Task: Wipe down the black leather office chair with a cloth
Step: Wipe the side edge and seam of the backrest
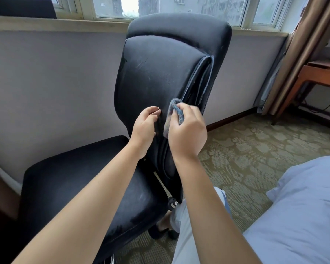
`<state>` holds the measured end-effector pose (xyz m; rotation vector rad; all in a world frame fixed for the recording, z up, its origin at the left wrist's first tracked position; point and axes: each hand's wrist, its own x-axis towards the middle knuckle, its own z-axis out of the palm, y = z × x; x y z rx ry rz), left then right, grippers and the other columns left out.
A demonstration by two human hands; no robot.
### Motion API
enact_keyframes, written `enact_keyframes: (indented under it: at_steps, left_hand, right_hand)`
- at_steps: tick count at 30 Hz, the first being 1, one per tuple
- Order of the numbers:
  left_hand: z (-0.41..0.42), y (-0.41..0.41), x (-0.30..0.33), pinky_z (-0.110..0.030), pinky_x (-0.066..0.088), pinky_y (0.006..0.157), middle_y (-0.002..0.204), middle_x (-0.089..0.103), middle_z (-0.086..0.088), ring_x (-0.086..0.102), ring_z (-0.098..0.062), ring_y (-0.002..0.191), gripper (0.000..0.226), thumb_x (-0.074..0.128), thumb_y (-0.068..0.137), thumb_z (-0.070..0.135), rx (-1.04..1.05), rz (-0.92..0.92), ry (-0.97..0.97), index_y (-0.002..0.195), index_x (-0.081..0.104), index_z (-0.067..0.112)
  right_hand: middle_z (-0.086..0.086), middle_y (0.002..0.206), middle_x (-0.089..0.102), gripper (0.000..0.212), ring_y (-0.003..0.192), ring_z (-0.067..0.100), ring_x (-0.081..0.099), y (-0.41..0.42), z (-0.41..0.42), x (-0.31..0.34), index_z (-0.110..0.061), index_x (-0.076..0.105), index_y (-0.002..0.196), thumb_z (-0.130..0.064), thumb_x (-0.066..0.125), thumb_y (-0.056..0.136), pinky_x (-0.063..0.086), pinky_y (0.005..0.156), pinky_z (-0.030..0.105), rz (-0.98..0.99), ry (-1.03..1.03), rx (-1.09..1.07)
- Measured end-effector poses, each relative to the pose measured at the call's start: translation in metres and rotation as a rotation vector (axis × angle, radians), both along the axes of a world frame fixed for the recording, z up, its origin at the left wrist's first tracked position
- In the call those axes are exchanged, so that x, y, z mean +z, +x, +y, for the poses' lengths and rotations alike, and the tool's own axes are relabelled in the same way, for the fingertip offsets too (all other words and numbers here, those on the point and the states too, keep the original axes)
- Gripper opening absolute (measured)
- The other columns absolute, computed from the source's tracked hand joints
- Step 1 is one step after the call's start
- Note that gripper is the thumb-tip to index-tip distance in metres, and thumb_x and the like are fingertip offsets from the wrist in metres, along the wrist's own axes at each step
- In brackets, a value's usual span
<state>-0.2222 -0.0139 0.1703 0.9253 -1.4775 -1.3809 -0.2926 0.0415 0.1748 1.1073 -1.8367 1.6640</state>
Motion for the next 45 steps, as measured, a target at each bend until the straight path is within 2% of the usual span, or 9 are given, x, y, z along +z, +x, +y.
enact_keyframes:
  at_steps: [10, 16, 22, 25, 28, 30, 35, 40, 45]
  left_hand:
    - [-0.008, -0.012, -0.019, -0.039, 0.042, 0.106, 0.117, 0.060, 0.018, 0.054, -0.006, 0.115, 0.037, 0.046, 0.092, 0.011, 0.129, -0.031, -0.091, 0.123, 0.059, 0.027]
    - [-0.010, -0.013, -0.019, -0.043, 0.042, 0.105, 0.120, 0.065, 0.004, 0.057, -0.015, 0.116, 0.036, 0.044, 0.088, 0.014, 0.114, 0.026, -0.055, 0.116, 0.065, 0.023]
    - [-0.012, -0.015, -0.016, -0.041, 0.044, 0.104, 0.116, 0.068, 0.003, 0.060, -0.017, 0.113, 0.037, 0.046, 0.083, 0.010, 0.117, 0.099, -0.032, 0.102, 0.072, 0.028]
    - [-0.014, -0.016, -0.014, -0.034, 0.044, 0.105, 0.122, 0.065, 0.004, 0.058, -0.012, 0.116, 0.037, 0.045, 0.089, -0.001, 0.102, 0.131, -0.039, 0.107, 0.071, 0.018]
    - [-0.010, -0.013, -0.011, -0.010, 0.042, 0.094, 0.132, 0.055, 0.011, 0.054, 0.005, 0.113, 0.041, 0.042, 0.090, -0.005, 0.074, 0.103, -0.098, 0.113, 0.068, 0.015]
    - [-0.010, -0.011, -0.012, -0.005, 0.038, 0.091, 0.139, 0.048, 0.011, 0.048, 0.009, 0.116, 0.044, 0.041, 0.090, -0.006, 0.076, 0.078, -0.130, 0.122, 0.063, 0.016]
    - [-0.014, -0.012, -0.005, -0.021, 0.026, 0.113, 0.150, 0.037, 0.005, 0.031, -0.005, 0.138, 0.061, 0.040, 0.082, -0.013, 0.050, 0.047, -0.153, 0.134, 0.052, 0.017]
    - [-0.012, -0.018, 0.006, -0.024, 0.029, 0.114, 0.152, 0.034, 0.004, 0.029, -0.007, 0.139, 0.075, 0.036, 0.074, -0.021, -0.020, -0.030, -0.227, 0.139, 0.047, 0.015]
    - [-0.010, -0.017, 0.003, -0.027, 0.033, 0.110, 0.152, 0.033, 0.008, 0.033, -0.006, 0.138, 0.078, 0.051, 0.072, -0.019, -0.073, -0.118, -0.322, 0.140, 0.046, 0.018]
  right_hand:
    - [0.005, 0.067, 0.059, 0.012, 0.055, 0.026, 0.056, -0.012, -0.012, -0.003, -0.015, 0.073, 0.075, -0.009, 0.064, 0.069, 0.033, 0.044, 0.022, 0.163, 0.156, -0.168]
    - [0.003, 0.065, 0.059, 0.013, 0.056, 0.025, 0.056, -0.005, -0.014, -0.004, -0.018, 0.073, 0.072, -0.011, 0.064, 0.069, 0.028, 0.043, 0.020, 0.136, 0.155, -0.157]
    - [0.003, 0.088, 0.061, 0.023, 0.075, 0.023, 0.057, -0.023, -0.013, 0.019, -0.020, 0.072, 0.100, -0.009, 0.058, 0.084, 0.029, 0.054, 0.026, 0.179, 0.311, -0.185]
    - [0.002, 0.069, 0.059, 0.015, 0.054, 0.024, 0.055, -0.008, -0.008, -0.012, -0.021, 0.074, 0.090, -0.016, 0.064, 0.080, 0.030, 0.044, 0.021, 0.152, 0.270, -0.153]
    - [0.002, 0.068, 0.059, 0.014, 0.050, 0.026, 0.056, 0.005, -0.005, -0.033, -0.022, 0.075, 0.087, -0.018, 0.064, 0.079, 0.030, 0.042, 0.021, 0.110, 0.321, -0.107]
    - [0.004, 0.075, 0.061, 0.016, 0.055, 0.029, 0.058, 0.003, -0.004, -0.025, -0.018, 0.074, 0.087, -0.018, 0.060, 0.082, 0.031, 0.045, 0.023, 0.097, 0.291, -0.077]
    - [0.003, 0.106, 0.055, 0.023, 0.083, 0.027, 0.058, -0.020, -0.007, 0.027, -0.017, 0.066, 0.110, -0.017, 0.049, 0.095, 0.030, 0.059, 0.028, 0.092, 0.360, -0.118]
    - [0.003, 0.110, 0.054, 0.035, 0.089, 0.027, 0.060, -0.016, 0.006, 0.025, -0.030, 0.051, 0.133, -0.026, 0.039, 0.100, 0.035, 0.062, 0.028, 0.110, 0.565, -0.054]
    - [0.005, 0.111, 0.056, 0.032, 0.096, 0.028, 0.059, -0.026, 0.009, 0.056, -0.031, 0.056, 0.127, -0.028, 0.040, 0.100, 0.033, 0.065, 0.028, 0.100, 0.541, -0.108]
